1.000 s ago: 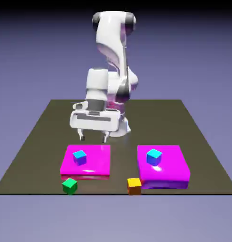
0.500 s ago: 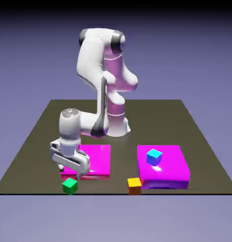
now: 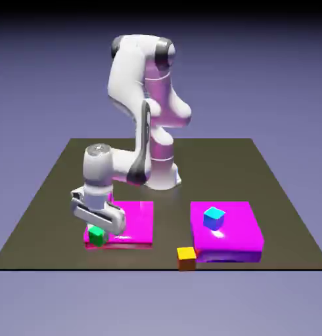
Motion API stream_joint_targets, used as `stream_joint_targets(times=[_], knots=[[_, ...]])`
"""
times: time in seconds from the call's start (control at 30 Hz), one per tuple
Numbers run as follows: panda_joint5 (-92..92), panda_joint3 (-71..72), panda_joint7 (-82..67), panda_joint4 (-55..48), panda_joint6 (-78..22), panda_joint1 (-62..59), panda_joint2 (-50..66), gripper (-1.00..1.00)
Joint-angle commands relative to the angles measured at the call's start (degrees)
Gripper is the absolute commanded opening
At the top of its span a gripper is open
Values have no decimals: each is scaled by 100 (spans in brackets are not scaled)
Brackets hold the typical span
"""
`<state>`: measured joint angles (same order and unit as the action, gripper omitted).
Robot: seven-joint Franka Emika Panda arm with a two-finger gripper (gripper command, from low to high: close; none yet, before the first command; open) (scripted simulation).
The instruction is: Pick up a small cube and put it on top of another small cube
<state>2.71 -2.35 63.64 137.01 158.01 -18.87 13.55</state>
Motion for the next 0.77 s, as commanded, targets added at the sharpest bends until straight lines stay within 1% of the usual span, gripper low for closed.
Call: stream_joint_targets(times=[0.0, 0.33, 0.4, 0.6, 0.63, 0.67, 0.73], knots=[[33, 23, 98, 147, -67, -34, -208, -100], [368, 261, 1077, 1610, -718, -379, -2285, -100], [374, 265, 1095, 1637, -729, -385, -2323, -100], [747, 116, 1382, 1630, 480, -360, -1103, -100], [747, 116, 1382, 1630, 480, -360, -1103, 100], [747, 116, 1382, 1630, 480, -360, -1103, 100], [620, 167, 1284, 1632, 69, -369, -1517, 100]])
